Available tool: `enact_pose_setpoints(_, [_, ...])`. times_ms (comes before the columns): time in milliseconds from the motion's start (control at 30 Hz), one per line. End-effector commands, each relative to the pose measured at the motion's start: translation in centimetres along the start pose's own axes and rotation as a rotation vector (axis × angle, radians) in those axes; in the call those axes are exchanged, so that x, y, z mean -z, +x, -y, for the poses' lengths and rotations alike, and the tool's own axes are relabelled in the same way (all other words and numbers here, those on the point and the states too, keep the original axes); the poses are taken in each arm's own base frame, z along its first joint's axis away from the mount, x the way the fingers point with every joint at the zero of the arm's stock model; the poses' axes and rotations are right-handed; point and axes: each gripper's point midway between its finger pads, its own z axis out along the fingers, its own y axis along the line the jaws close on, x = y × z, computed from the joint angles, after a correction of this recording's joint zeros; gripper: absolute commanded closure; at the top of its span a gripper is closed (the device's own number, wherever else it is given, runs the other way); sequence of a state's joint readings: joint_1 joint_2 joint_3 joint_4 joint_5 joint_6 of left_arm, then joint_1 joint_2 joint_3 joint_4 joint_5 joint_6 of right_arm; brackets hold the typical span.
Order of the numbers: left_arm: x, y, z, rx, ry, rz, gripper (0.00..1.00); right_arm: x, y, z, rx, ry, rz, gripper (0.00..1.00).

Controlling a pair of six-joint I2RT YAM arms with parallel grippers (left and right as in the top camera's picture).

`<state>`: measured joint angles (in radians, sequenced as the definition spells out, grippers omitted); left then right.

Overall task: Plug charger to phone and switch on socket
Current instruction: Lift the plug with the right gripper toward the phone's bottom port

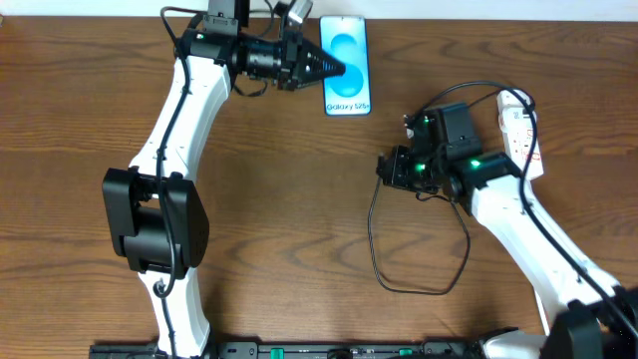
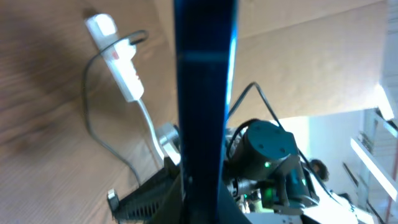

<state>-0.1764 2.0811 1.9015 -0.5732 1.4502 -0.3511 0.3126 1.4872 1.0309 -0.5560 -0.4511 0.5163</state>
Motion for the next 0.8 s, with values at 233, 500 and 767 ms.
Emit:
enact_pose_setpoints(233, [-1.3,-1.2,8.3,-0.109,0.15,-0.064,0.93,3.8,1.3,-8.2,0.271,-0.498,-0.067,0.99])
enact_pose_setpoints(500, [-1.4,-1.4,8.9,-0.109,0.155,-0.065,0.93,5.4,0.1,-8.4,0.28,-0.585,-0.036,0.99])
enact_pose_setpoints(767, [-1.5,-1.4,8.9,-0.115,0.156,-0.067,0.93,6.6,-0.4,-9.6,0.28,-0.669,-0.028,0.99])
